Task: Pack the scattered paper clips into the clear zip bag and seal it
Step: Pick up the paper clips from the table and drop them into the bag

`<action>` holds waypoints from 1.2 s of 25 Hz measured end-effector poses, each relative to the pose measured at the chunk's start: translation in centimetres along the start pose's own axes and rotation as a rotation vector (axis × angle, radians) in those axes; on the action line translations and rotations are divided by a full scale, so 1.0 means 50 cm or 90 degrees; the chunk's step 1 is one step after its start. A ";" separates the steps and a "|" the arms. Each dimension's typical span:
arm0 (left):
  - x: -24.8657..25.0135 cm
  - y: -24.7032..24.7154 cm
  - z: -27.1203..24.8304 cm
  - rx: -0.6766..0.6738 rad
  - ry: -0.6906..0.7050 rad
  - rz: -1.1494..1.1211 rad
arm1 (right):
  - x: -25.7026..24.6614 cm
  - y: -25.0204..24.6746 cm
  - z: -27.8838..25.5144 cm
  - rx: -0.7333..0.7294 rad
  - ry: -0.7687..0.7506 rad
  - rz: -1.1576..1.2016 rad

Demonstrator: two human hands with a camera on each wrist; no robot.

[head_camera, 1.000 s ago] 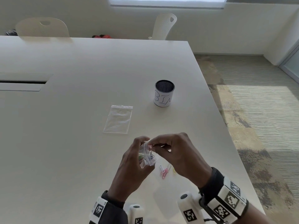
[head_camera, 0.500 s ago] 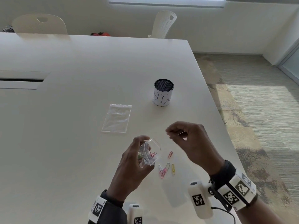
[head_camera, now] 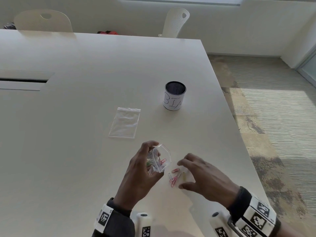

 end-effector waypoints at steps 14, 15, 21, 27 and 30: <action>0.000 -0.002 0.001 -0.007 0.011 -0.010 | -0.056 0.041 0.027 0.020 -0.022 -0.003; 0.000 -0.002 0.001 -0.007 0.011 -0.010 | -0.060 0.043 0.030 0.030 -0.031 0.002; -0.005 -0.003 0.003 -0.011 0.010 0.007 | -0.052 0.041 0.031 0.048 -0.023 0.007; -0.006 -0.003 0.003 -0.012 0.015 0.009 | -0.030 0.037 0.039 0.029 0.022 0.047; -0.006 -0.003 0.003 -0.014 0.014 0.009 | -0.027 0.046 0.038 0.021 0.022 0.039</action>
Point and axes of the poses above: each hand's wrist, its own z-axis towards the middle knuckle, its own y-axis out of the palm, x = y × z, the point moved 6 cm from there along z, towards the middle knuckle, and after that the axes turned 8 degrees about -z, right-handed, at the moved point
